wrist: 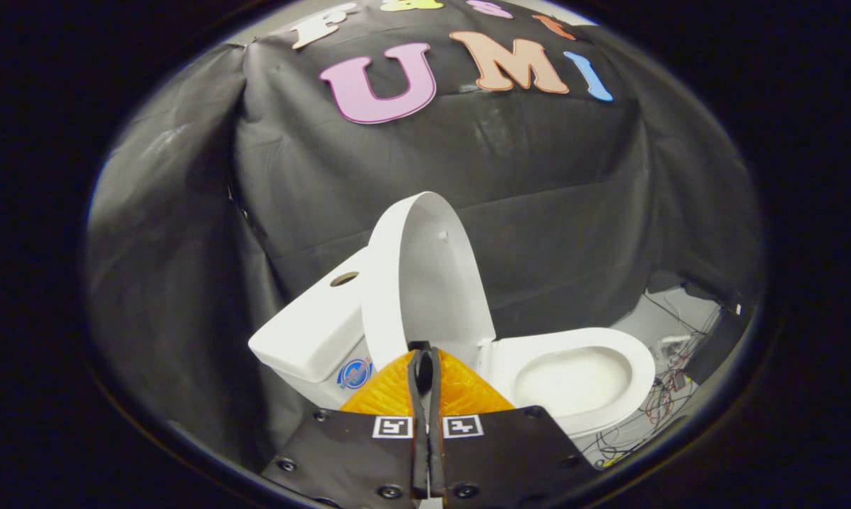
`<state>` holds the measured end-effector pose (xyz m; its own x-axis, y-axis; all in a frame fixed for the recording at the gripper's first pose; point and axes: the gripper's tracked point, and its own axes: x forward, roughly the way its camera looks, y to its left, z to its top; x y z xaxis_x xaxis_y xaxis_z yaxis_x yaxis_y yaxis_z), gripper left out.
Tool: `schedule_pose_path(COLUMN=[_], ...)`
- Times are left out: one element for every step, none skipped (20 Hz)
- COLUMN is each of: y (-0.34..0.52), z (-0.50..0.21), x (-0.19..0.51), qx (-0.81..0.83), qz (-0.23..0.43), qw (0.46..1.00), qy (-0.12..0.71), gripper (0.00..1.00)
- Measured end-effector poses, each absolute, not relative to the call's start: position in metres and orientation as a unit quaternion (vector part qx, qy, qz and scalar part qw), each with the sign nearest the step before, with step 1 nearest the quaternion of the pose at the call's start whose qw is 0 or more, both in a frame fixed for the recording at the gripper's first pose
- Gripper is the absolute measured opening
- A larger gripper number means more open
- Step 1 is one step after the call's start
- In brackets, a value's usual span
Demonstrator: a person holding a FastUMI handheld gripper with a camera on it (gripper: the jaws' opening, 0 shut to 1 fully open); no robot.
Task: Open the toilet lid.
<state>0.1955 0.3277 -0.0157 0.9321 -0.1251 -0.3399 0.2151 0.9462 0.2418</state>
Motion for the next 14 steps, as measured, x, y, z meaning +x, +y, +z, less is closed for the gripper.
schedule_pose_path(y=[0.333,0.337,0.341,0.344,0.348,0.351,0.354,0.355,0.355,0.356,0.358,0.36,0.361,0.362], z=[-0.015,-0.016,-0.016,-0.015,-0.014,-0.015,-0.014,-0.012,-0.01,-0.011,-0.012,-0.012,-0.013,-0.013], x=[0.198,0.199,0.201,0.203,0.205,0.207,0.208,0.209,0.21,0.211,0.212,0.212,0.214,0.214], qx=[0.134,0.132,0.129,0.126,0.122,0.118,0.11,0.1,0.093,0.091,0.094,0.101,0.112,0.125], qz=[-0.086,-0.083,-0.079,-0.078,-0.079,-0.079,-0.081,-0.088,-0.095,-0.099,-0.102,-0.104,-0.105,-0.108], qw=[0.974,0.974,0.975,0.975,0.976,0.977,0.979,0.98,0.981,0.982,0.982,0.982,0.981,0.979], qy=[0.162,0.164,0.165,0.165,0.162,0.16,0.153,0.145,0.138,0.133,0.129,0.124,0.122,0.118], gripper=[0.01,0.01,0.01,0.01,0.01,0.01,0.01,0.01,0.01,0.01,0.01,0.02,0.01,0.06])
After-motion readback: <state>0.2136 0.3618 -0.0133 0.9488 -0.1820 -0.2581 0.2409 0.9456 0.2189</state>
